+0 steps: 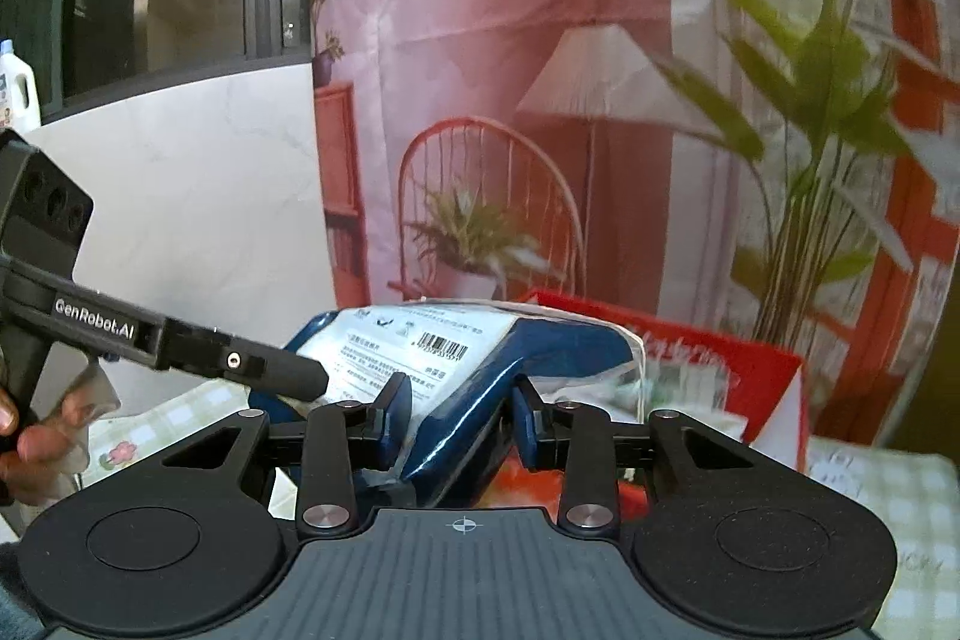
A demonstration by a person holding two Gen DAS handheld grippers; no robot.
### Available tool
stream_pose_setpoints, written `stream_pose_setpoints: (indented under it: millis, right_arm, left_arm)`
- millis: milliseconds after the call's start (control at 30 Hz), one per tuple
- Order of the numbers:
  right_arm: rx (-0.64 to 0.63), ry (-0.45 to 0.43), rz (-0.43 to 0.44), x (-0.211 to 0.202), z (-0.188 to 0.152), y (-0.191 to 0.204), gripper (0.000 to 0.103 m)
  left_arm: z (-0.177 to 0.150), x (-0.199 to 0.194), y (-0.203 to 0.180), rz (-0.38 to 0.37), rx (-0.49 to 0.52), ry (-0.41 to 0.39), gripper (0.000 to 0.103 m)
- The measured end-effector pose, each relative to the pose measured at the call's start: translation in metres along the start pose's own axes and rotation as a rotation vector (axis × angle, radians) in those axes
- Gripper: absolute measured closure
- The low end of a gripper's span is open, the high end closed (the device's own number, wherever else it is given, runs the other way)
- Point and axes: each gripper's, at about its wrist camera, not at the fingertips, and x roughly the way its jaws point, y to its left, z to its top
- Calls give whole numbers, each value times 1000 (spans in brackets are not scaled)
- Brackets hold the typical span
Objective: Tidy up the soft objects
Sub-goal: 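Lift the blue packet with both grippers and carry it over the red box, then lower the blue packet into the red box and open both grippers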
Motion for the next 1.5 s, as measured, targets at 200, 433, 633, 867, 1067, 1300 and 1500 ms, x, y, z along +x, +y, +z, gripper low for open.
stream_pose_setpoints:
  millis: [200, 433, 633, 867, 1067, 1300, 1500]
  right_arm:
    - [-41, -24, -37, 15, 23, -17, 71]
    - [-35, 14, -83, 78, 32, -56, 71]
    - [65, 115, -95, 132, 14, -82, 71]
    - [151, 265, -97, 173, -15, -95, 71]
    - [191, 378, -152, 190, -28, -101, 72]
    - [247, 383, -140, 193, -28, -101, 72]
    - [222, 384, -128, 199, -26, -90, 71]
  left_arm:
    - [30, 34, 9, 42, 18, -24, 63]
    - [52, 95, 31, 141, 45, 48, 63]
    - [39, 131, 47, 214, 69, 161, 63]
    - [26, 151, 60, 248, 69, 243, 63]
    - [27, 157, 59, 256, 89, 253, 62]
    - [29, 154, 55, 295, 109, 229, 60]
    - [32, 146, 49, 321, 137, 200, 48]
